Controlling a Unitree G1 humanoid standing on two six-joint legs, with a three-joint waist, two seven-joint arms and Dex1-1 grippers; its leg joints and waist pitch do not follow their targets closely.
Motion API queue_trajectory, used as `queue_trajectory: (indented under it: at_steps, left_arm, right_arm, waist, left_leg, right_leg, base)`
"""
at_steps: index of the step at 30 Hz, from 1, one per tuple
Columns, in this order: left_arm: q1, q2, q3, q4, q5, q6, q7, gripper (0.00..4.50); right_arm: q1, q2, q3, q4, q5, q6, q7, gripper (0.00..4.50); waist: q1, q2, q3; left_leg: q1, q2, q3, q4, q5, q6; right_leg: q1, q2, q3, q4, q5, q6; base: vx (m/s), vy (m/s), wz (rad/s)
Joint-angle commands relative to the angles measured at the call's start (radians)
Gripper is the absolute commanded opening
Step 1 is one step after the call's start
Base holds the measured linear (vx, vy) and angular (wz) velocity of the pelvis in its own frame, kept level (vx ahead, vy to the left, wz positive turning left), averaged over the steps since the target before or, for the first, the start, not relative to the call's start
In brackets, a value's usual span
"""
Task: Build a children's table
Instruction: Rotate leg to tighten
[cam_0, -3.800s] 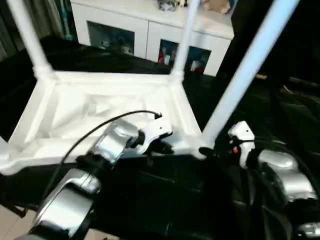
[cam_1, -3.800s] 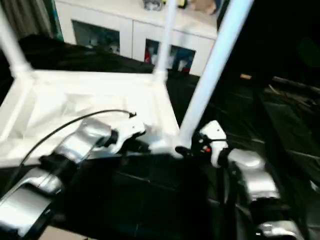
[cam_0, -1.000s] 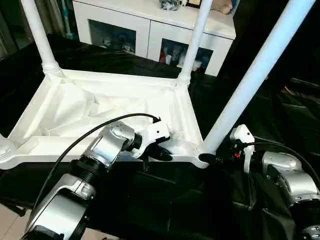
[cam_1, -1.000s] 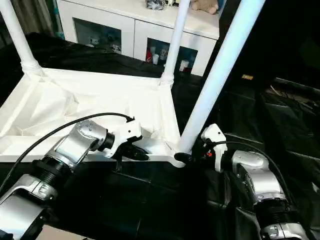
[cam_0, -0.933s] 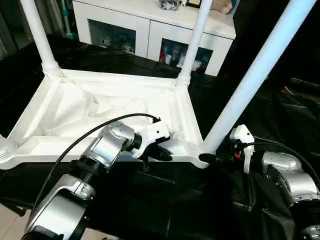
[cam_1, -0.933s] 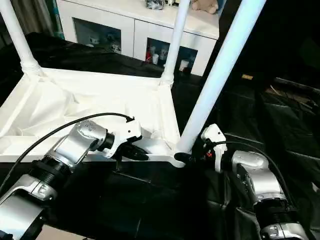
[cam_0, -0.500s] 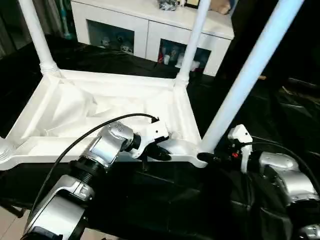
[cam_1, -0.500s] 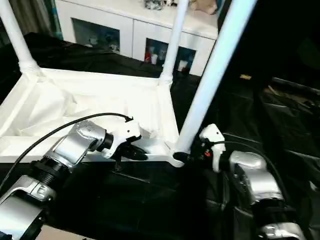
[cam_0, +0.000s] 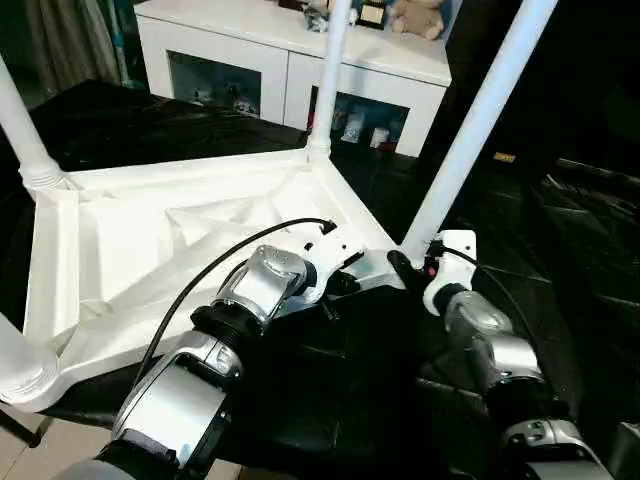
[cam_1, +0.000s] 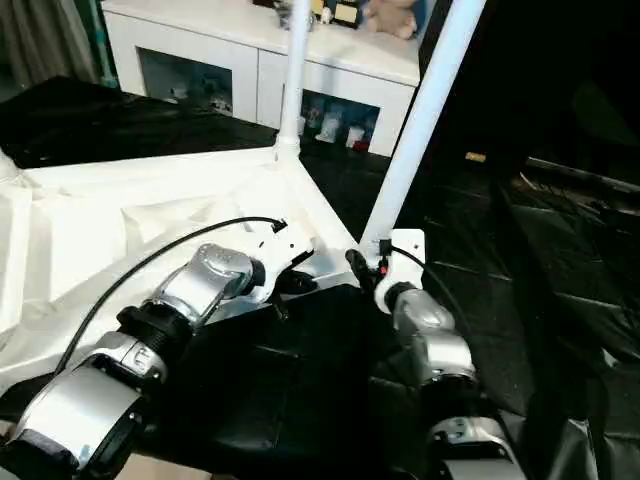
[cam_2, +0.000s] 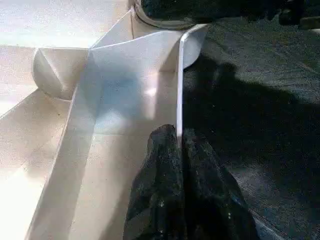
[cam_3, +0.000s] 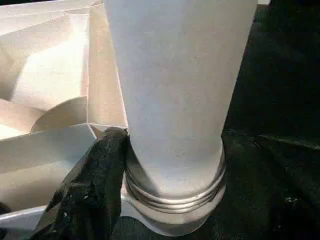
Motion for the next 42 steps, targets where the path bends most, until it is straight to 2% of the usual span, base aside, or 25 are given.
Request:
queue_trajectory:
  at_steps: [1,3,7,9,10,14,15,16,17,18,21,22,24,25,27,30,34,42]
  left_arm:
    - [0.028,-0.003,0.004,0.076,0.013,-0.005,0.023,0.0]
    - [0.028,0.0,0.002,0.076,0.013,-0.007,0.022,0.0]
    - [0.038,0.027,-0.023,0.061,0.018,-0.033,-0.052,0.0]
    - [0.049,0.041,-0.04,0.043,0.018,-0.06,-0.099,0.0]
    - [0.061,0.055,-0.046,0.023,0.011,-0.06,-0.142,0.0]
    - [0.082,0.08,-0.055,-0.015,-0.003,-0.071,-0.222,0.0]
    - [0.093,0.101,-0.064,-0.039,-0.004,-0.086,-0.266,0.0]
    - [0.098,0.109,-0.067,-0.05,-0.006,-0.089,-0.286,0.0]
    - [0.099,0.112,-0.067,-0.054,-0.008,-0.086,-0.293,0.0]
    - [0.102,0.117,-0.067,-0.063,-0.012,-0.081,-0.305,0.0]
    - [0.123,0.155,-0.08,-0.121,-0.038,-0.093,-0.408,0.0]
    - [0.135,0.174,-0.086,-0.156,-0.056,-0.095,-0.469,0.0]
    - [0.142,0.184,-0.087,-0.177,-0.062,-0.09,-0.497,0.0]
    - [0.144,0.187,-0.087,-0.183,-0.061,-0.088,-0.502,0.0]
    - [0.152,0.198,-0.088,-0.209,-0.063,-0.08,-0.525,0.0]
    - [0.153,0.201,-0.089,-0.217,-0.065,-0.075,-0.529,0.0]
    - [0.158,0.205,-0.092,-0.236,-0.067,-0.066,-0.533,0.0]
    - [0.165,0.195,-0.098,-0.252,-0.061,-0.054,-0.536,0.0]
  right_arm:
    - [0.009,-0.01,0.005,0.044,-0.031,0.004,-0.008,2.59]
    - [0.013,-0.012,0.003,0.035,-0.021,0.0,0.01,3.14]
    - [0.023,-0.081,0.001,-0.003,-0.014,-0.028,0.1,3.3]
    - [0.026,-0.117,0.018,-0.014,-0.026,-0.048,0.145,3.67]
    - [0.032,-0.15,0.016,-0.032,-0.011,-0.046,0.203,3.71]
    - [0.055,-0.222,0.031,-0.07,0.004,-0.044,0.354,3.71]
    - [0.084,-0.277,0.061,-0.108,0.005,-0.052,0.475,3.71]
    - [0.099,-0.3,0.074,-0.128,0.007,-0.057,0.527,3.71]
    - [0.104,-0.308,0.079,-0.135,0.008,-0.058,0.543,3.71]
    - [0.116,-0.326,0.089,-0.149,0.01,-0.062,0.579,3.71]
    - [0.147,-0.383,0.122,-0.187,0.022,-0.062,0.694,3.71]
    - [0.155,-0.397,0.129,-0.196,0.025,-0.06,0.728,3.71]
    - [0.157,-0.402,0.129,-0.201,0.026,-0.057,0.747,3.71]
    - [0.158,-0.403,0.129,-0.202,0.026,-0.057,0.751,3.71]
    - [0.157,-0.399,0.131,-0.203,0.021,-0.061,0.759,3.71]
    - [0.153,-0.385,0.131,-0.205,0.021,-0.069,0.756,3.71]
    - [0.156,-0.377,0.137,-0.222,0.039,-0.061,0.778,3.71]
    - [0.17,-0.357,0.179,-0.235,0.023,-0.068,0.823,3.71]
  waist:
    - [0.002,0.006,-0.034]
    - [0.004,0.006,-0.032]
    - [0.008,0.004,-0.033]
    - [0.011,0.003,-0.035]
    - [0.012,0.007,-0.034]
    - [0.018,0.003,-0.036]
    - [0.024,0.003,-0.038]
    - [0.028,-0.002,-0.038]
    - [0.031,0.001,-0.038]
    - [0.032,-0.001,-0.038]
    - [0.032,-0.001,-0.035]
    - [0.032,-0.002,-0.034]
    - [0.029,-0.002,-0.032]
    - [0.026,0.0,-0.032]
    - [0.023,0.0,-0.031]
    - [0.022,0.001,-0.034]
    - [0.021,0.0,-0.035]
    - [0.028,0.002,-0.036]
  left_leg:
    - [-0.001,0.02,-0.01,-0.085,-0.338,-0.001]
    - [-0.003,0.02,-0.009,-0.086,-0.331,0.006]
    - [-0.006,0.02,-0.008,-0.085,-0.309,0.019]
    - [-0.008,0.022,-0.006,-0.082,-0.279,0.032]
    - [-0.006,0.022,-0.003,-0.082,-0.263,0.038]
    - [-0.008,0.023,0.0,-0.076,-0.218,0.063]
    - [-0.011,0.025,0.0,-0.072,-0.167,0.088]
    - [-0.01,0.024,0.002,-0.069,-0.149,0.098]
    - [-0.011,0.024,0.003,-0.068,-0.12,0.112]
    - [-0.01,0.023,0.004,-0.067,-0.113,0.117]
    - [-0.01,0.024,0.004,-0.069,-0.134,0.115]
    - [-0.009,0.025,0.003,-0.071,-0.154,0.108]
    - [-0.009,0.028,0.003,-0.075,-0.189,0.098]
    - [-0.007,0.028,0.002,-0.076,-0.2,0.083]
    - [-0.006,0.03,0.001,-0.078,-0.21,0.072]
    - [-0.005,0.029,0.001,-0.076,-0.189,0.067]
    - [-0.007,0.027,0.003,-0.072,-0.158,0.082]
    - [-0.001,0.028,0.005,-0.071,-0.146,0.089]
  right_leg:
    - [0.021,-0.044,0.029,-0.097,-0.361,-0.117]
    - [0.023,-0.044,0.03,-0.096,-0.353,-0.12]
    - [0.028,-0.045,0.03,-0.095,-0.329,-0.128]
    - [0.032,-0.046,0.03,-0.09,-0.289,-0.142]
    - [0.031,-0.045,0.032,-0.088,-0.265,-0.153]
    - [0.037,-0.045,0.033,-0.083,-0.206,-0.175]
    - [0.044,-0.044,0.031,-0.073,-0.123,-0.198]
    - [0.045,-0.042,0.031,-0.071,-0.095,-0.204]
    - [0.046,-0.043,0.032,-0.064,-0.049,-0.216]
    - [0.046,-0.042,0.03,-0.063,-0.042,-0.224]
    - [0.046,-0.044,0.03,-0.067,-0.085,-0.225]
    - [0.047,-0.046,0.029,-0.071,-0.129,-0.222]
    - [0.044,-0.046,0.031,-0.077,-0.191,-0.208]
    - [0.039,-0.046,0.031,-0.079,-0.227,-0.2]
    - [0.038,-0.046,0.031,-0.079,-0.239,-0.2]
    - [0.039,-0.045,0.031,-0.074,-0.193,-0.209]
    - [0.042,-0.044,0.031,-0.068,-0.134,-0.228]
    - [0.04,-0.042,0.031,-0.065,-0.106,-0.242]
  base:
    - [0.0,0.0,0.0]
    - [0.0,0.0,0.0]
    - [0.0,0.0,0.0]
    - [0.0,0.0,0.0]
    - [0.0,0.0,0.0]
    - [0.0,0.0,0.0]
    - [0.0,0.0,0.0]
    - [0.0,0.0,0.0]
    - [0.0,0.0,0.0]
    - [0.0,0.0,0.0]
    - [0.0,0.0,0.0]
    - [0.0,0.0,0.0]
    - [0.0,0.0,0.0]
    - [0.0,0.0,0.0]
    - [0.0,0.0,0.0]
    - [0.0,0.0,0.0]
    - [0.0,0.0,0.0]
    - [0.0,0.0,0.0]
